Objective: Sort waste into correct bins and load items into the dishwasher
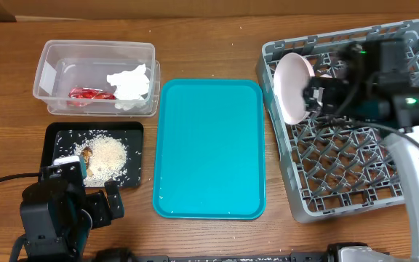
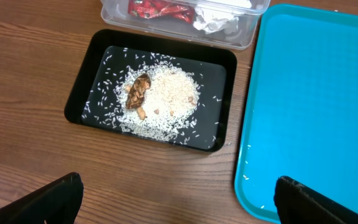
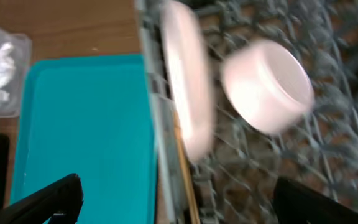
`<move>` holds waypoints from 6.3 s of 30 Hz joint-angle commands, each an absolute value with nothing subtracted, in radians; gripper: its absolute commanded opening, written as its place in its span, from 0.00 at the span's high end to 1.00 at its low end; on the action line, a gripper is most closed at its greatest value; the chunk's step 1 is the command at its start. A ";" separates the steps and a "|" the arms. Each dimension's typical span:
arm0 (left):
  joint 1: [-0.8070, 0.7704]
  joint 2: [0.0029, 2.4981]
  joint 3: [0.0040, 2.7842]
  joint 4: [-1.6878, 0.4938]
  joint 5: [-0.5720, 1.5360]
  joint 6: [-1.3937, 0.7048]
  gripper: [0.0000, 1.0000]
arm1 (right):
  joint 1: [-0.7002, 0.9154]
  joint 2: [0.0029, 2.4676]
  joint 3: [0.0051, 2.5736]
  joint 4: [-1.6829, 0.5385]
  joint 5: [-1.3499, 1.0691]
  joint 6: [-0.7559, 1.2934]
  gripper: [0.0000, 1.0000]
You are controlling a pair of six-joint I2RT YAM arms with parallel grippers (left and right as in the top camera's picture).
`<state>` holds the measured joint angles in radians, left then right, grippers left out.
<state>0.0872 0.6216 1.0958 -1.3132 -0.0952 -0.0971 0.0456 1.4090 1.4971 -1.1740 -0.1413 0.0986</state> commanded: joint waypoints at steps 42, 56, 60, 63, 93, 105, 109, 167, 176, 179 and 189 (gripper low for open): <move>0.091 0.622 1.101 -1.312 -0.107 -0.093 0.00 | -0.059 0.713 0.947 -1.155 -0.109 0.011 0.00; 0.091 0.622 1.101 -1.312 -0.107 -0.093 0.00 | 0.000 0.530 0.884 -1.067 -0.019 0.010 0.00; 0.091 0.622 1.101 -1.312 -0.107 -0.093 0.00 | 0.023 0.433 0.793 -0.951 -0.019 0.010 0.00; 0.091 0.622 1.101 -1.312 -0.107 -0.093 0.00 | 0.037 0.349 0.691 -0.857 -0.019 0.010 0.00; 0.091 0.622 1.101 -1.312 -0.107 -0.093 0.00 | 0.051 0.002 0.008 0.133 -0.006 0.014 0.00; 0.091 0.622 1.101 -1.312 -0.107 -0.093 0.00 | 0.049 0.002 0.008 0.046 0.025 0.030 0.00; 0.091 0.622 1.101 -1.312 -0.107 -0.093 0.00 | 0.049 0.002 0.008 0.030 0.025 0.030 0.00; 0.090 0.610 1.100 -1.312 -0.107 -0.093 0.00 | 0.049 0.003 0.008 -0.083 0.022 -0.034 0.00; 0.028 0.478 0.945 -1.145 -0.078 -0.092 0.00 | 0.049 0.003 0.008 -0.083 0.022 -0.034 0.00; 0.014 0.409 0.828 -1.033 -0.076 -0.091 0.00 | 0.049 0.003 0.008 -0.083 0.022 -0.034 0.00; -0.020 0.139 0.380 -0.660 0.099 -0.093 0.00 | 0.049 0.003 0.008 -0.083 0.022 -0.034 0.00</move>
